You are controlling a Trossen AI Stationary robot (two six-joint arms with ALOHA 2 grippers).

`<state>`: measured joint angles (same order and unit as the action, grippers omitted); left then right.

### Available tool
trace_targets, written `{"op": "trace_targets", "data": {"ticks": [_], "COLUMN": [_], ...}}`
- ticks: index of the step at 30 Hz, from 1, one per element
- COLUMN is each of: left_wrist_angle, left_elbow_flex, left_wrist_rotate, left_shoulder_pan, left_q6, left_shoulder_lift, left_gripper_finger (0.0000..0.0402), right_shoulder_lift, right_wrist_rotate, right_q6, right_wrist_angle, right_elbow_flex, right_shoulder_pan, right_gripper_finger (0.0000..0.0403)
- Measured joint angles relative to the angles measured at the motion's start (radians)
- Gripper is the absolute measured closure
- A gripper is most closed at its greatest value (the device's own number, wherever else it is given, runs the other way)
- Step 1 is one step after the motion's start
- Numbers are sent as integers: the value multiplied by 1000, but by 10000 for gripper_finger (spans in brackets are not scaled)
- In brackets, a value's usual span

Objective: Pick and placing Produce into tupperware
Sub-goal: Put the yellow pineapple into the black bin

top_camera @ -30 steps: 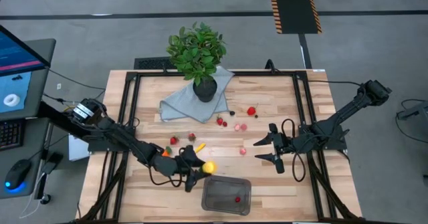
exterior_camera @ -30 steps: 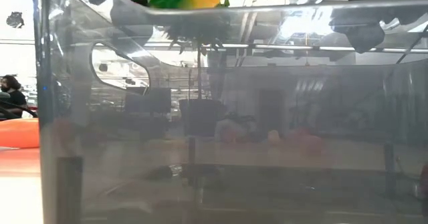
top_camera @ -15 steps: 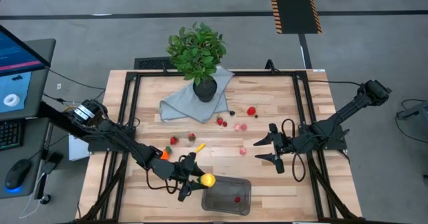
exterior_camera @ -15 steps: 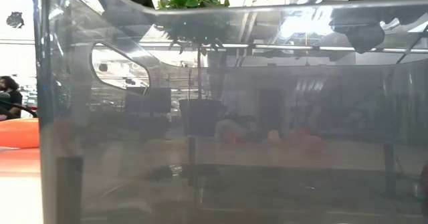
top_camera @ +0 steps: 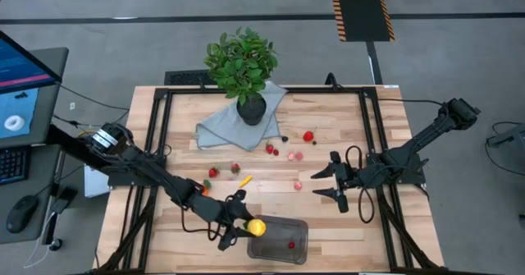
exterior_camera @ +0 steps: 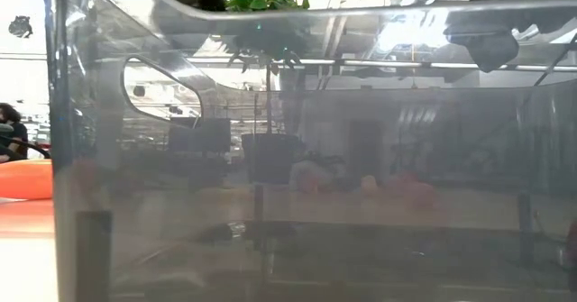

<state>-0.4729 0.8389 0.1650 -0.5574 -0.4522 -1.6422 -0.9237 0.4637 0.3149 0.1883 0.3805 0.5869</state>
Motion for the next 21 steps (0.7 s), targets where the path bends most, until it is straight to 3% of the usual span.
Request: {"op": "trace_targets", "data": {"ticks": [7,13,21], "left_wrist_angle": [116,248,269], "left_elbow_flex": [155,220,291], "left_wrist_rotate": [-62,-106,-232], "left_shoulder_pan": [4,41,78], "left_q6": [93,48,20], "left_shoulder_lift": [-111,-172,-262], "left_gripper_finger": [214,214,213], "right_shoulder_lift": [0,0,0], "right_wrist_rotate": [32,32,32], "right_q6": [4,8,9], "right_wrist_angle": [-7,-8,-16], "right_elbow_flex": [0,0,0], "right_shoulder_pan": [0,0,0], "right_gripper_finger": [154,154,154]}}
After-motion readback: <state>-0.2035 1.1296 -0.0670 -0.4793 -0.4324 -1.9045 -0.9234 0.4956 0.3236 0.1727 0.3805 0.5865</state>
